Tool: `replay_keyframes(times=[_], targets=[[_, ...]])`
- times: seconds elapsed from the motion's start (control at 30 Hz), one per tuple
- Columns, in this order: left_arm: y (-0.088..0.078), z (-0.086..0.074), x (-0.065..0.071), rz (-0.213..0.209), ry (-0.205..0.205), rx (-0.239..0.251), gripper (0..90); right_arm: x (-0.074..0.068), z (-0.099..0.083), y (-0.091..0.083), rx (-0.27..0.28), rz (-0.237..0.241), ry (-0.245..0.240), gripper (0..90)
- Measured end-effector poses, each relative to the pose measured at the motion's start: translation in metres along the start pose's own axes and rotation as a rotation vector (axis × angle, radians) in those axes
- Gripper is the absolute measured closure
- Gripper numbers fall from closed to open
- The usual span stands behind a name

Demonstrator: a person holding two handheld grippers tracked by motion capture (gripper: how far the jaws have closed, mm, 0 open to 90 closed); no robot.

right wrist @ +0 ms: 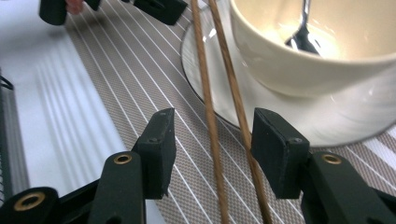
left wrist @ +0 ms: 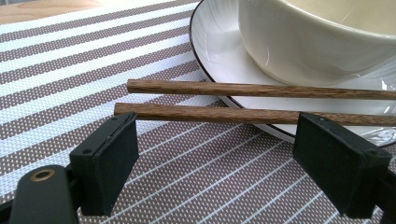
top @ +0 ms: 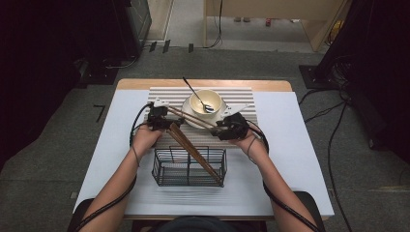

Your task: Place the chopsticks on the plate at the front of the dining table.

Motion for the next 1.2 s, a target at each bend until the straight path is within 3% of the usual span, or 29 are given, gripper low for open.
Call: replay_keyframes(times=[0.2,0.6,0.93,1.2], targets=[[0.001,-0.002,-0.001,0.006,0.005,-0.002,14.8,0.007,-0.006,0.000,0.002,-0.019,0.018,47.0],[0.001,-0.002,-0.002,0.017,0.004,0.009,14.8,0.011,-0.014,0.007,-0.040,-0.028,0.042,48.6],[0.002,-0.003,-0.003,0.017,0.001,0.008,14.8,0.013,-0.018,0.009,-0.073,-0.034,0.072,63.4],[0.002,-0.003,-0.003,0.017,-0.002,0.010,14.8,0.011,-0.017,0.011,-0.070,-0.008,0.109,76.0]])
Point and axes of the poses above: each handheld gripper's, and its own axes: y roughly forward along the jaws, z roughly out of its top, x roughly to its right, the point moved 5 cm from there along y, roughly forward along the jaws, and after that the axes turned 11 degrees about z, right-handed, at the moved point
